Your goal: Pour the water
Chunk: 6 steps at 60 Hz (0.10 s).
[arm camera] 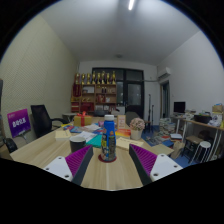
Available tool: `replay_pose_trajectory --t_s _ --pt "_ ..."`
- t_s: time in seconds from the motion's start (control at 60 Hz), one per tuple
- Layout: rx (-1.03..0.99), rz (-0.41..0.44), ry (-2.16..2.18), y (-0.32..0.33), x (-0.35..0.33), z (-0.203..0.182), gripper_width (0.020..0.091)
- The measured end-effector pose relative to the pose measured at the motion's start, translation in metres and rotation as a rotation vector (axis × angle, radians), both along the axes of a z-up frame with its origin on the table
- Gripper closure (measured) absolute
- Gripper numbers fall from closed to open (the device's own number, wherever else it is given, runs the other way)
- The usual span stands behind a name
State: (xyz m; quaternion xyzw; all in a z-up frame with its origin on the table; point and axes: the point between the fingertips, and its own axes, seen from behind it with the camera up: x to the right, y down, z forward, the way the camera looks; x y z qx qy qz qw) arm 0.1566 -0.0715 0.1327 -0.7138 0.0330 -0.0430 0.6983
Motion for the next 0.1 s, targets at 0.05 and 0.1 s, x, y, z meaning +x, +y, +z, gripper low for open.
replay_pose_trajectory --t_s 0.05,0.1 --pt "0.012 0.004 0.001 -0.02 -0.008 0.002 0.0264" --pt "0.016 0.02 -0.003 -0.038 -0.016 0.0 0.027"
